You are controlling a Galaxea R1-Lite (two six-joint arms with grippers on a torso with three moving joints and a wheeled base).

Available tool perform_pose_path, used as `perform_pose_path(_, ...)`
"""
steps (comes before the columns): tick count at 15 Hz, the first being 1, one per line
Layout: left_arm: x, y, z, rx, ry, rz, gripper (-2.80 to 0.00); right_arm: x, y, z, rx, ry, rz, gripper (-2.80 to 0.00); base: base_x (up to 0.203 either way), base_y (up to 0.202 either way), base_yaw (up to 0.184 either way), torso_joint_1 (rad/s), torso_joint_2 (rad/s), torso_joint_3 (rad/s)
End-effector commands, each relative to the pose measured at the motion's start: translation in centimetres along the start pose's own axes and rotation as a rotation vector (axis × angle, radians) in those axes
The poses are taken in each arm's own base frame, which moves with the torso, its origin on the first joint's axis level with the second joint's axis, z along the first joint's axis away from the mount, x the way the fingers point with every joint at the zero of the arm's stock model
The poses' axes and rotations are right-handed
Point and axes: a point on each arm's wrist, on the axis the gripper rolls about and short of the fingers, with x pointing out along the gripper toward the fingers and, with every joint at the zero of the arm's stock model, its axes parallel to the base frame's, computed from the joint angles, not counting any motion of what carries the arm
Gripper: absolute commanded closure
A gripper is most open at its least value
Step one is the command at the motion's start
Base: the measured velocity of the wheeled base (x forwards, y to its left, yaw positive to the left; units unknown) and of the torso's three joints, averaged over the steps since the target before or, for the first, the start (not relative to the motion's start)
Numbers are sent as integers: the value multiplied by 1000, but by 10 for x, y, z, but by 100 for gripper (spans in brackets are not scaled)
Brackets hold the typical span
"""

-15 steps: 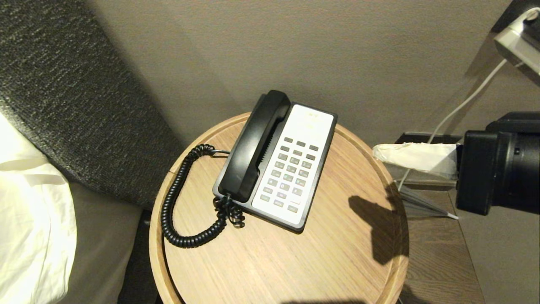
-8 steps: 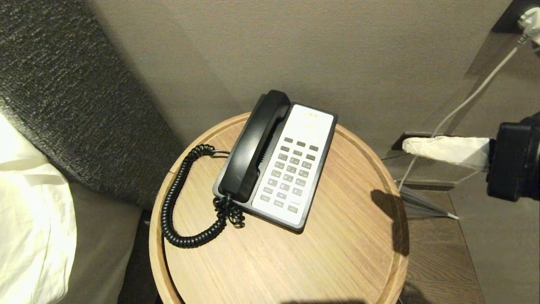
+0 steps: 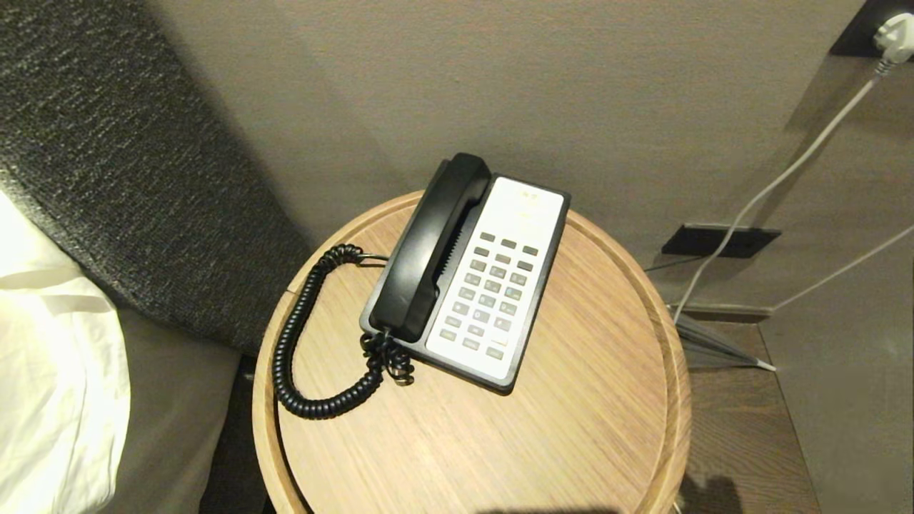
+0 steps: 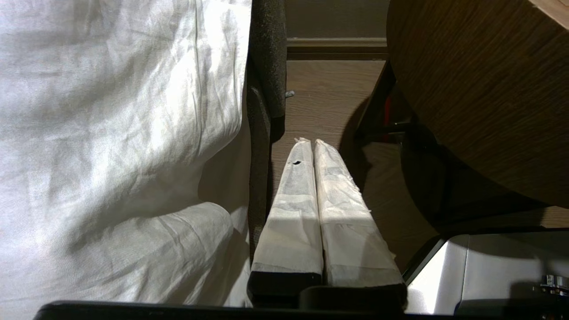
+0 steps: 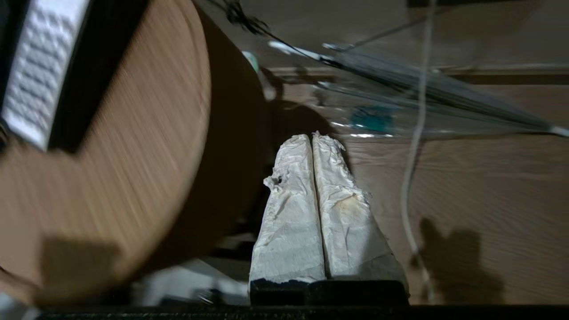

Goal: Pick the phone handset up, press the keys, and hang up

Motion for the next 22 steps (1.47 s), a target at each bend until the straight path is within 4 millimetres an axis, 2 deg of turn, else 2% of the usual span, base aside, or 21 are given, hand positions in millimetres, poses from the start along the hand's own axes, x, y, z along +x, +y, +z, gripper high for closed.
perform_pose_path(1,0,0,0,0,2,0,0,-43,-5,-65,-67,-164,-40,0,0,0,0,0,0,0)
perform_pose_path(3,0,0,0,0,2,0,0,-36,-14,-114,-101,-147,-61,0,0,0,0,0,0,0)
perform_pose_path(4,0,0,0,0,2,1,0,-30,-18,-129,-99,-161,-106,0,0,0,0,0,0,0)
perform_pose_path(5,0,0,0,0,1,0,0,-27,-20,-134,-94,-198,-154,0,0,0,0,0,0,0)
perform_pose_path(9,0,0,0,0,2,0,0,-30,-22,-145,-133,-74,-227,0,0,0,0,0,0,0)
perform_pose_path(11,0,0,0,0,2,0,0,-31,-22,-141,-161,-145,-227,0,0,0,0,0,0,0)
perform_pose_path(22,0,0,0,0,2,1,0,-31,-22,-141,-160,-147,-228,0,0,0,0,0,0,0)
